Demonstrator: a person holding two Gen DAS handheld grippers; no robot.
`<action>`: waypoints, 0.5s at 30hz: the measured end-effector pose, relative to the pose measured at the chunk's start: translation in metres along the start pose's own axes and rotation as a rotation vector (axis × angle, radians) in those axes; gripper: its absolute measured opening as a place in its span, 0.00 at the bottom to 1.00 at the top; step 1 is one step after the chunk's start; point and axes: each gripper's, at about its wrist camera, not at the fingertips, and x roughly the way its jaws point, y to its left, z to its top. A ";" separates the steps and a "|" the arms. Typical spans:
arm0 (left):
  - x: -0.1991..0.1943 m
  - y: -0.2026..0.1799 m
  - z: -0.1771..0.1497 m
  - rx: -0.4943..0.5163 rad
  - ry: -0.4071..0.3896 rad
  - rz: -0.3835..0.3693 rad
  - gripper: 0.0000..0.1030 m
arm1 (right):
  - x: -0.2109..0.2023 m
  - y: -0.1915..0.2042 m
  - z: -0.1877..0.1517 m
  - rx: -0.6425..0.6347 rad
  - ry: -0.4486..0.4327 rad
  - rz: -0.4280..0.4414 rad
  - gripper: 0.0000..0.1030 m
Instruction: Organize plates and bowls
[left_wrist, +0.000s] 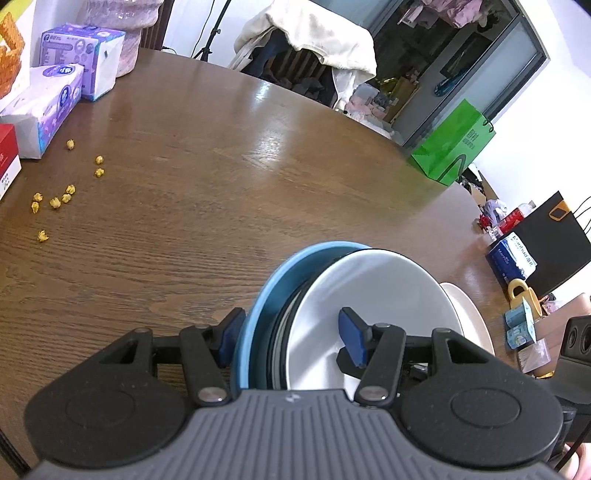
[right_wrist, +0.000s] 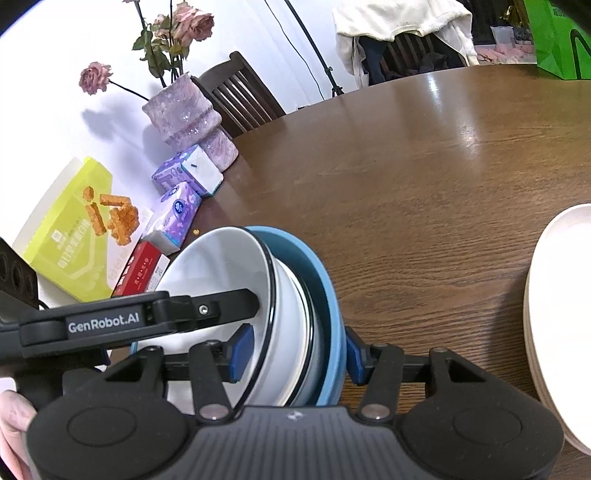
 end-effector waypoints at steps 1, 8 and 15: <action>-0.001 -0.001 0.000 -0.001 -0.002 0.000 0.55 | -0.002 0.000 0.001 -0.002 -0.002 0.001 0.49; -0.007 -0.012 -0.003 -0.010 -0.016 0.003 0.55 | -0.012 -0.002 0.004 -0.013 -0.007 0.009 0.49; -0.011 -0.023 -0.006 -0.016 -0.025 0.006 0.55 | -0.023 -0.005 0.006 -0.023 -0.008 0.015 0.49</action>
